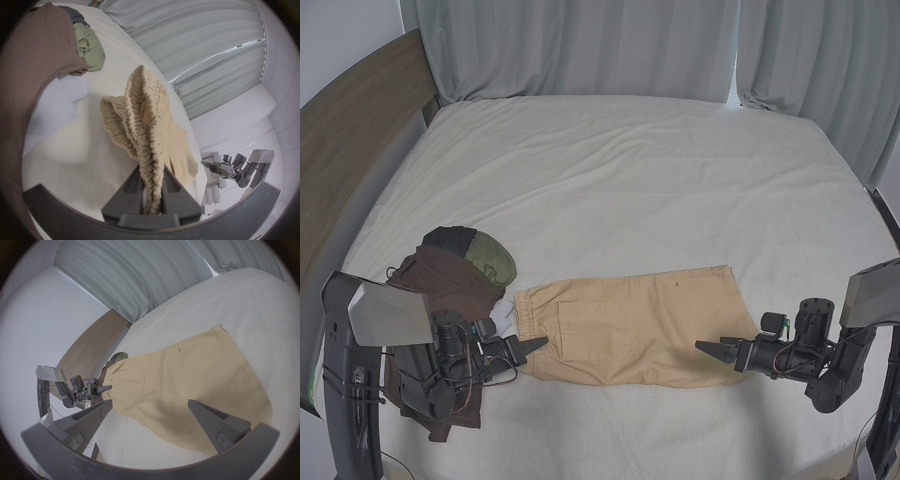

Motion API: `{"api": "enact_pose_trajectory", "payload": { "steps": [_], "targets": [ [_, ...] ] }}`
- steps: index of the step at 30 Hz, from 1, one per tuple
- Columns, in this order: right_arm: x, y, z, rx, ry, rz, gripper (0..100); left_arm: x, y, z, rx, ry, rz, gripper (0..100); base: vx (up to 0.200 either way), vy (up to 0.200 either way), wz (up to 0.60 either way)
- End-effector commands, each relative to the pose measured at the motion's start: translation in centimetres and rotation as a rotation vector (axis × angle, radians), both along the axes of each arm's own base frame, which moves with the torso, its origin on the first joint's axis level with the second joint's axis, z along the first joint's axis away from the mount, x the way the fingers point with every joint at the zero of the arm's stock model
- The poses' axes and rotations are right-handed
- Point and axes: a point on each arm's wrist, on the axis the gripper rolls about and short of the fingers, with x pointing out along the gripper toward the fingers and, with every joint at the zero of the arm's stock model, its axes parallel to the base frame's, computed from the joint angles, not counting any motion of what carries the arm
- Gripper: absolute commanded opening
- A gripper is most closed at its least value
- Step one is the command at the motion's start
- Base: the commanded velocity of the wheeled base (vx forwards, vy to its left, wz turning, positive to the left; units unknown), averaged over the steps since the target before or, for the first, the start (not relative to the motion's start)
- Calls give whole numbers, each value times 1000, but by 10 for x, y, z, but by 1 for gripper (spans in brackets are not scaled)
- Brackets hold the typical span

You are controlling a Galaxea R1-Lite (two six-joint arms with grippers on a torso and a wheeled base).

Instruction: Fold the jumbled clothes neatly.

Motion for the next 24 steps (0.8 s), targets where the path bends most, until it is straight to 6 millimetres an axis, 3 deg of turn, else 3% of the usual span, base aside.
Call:
{"api": "enact_pose_trajectory", "payload": {
  "steps": [1,7,24],
  "targets": [
    [1,1,-10,-6,25,1,100,-3,4,17,-8,-36,6,0,0,0,0],
    [1,1,-9,-5,19,1,100,-15,5,34,-13,-58,-24,0,0,0,0],
    [0,5,-9,-4,18,18,100,-21,31,30,61,-86,5,0,0,0,0]
  ]
}}
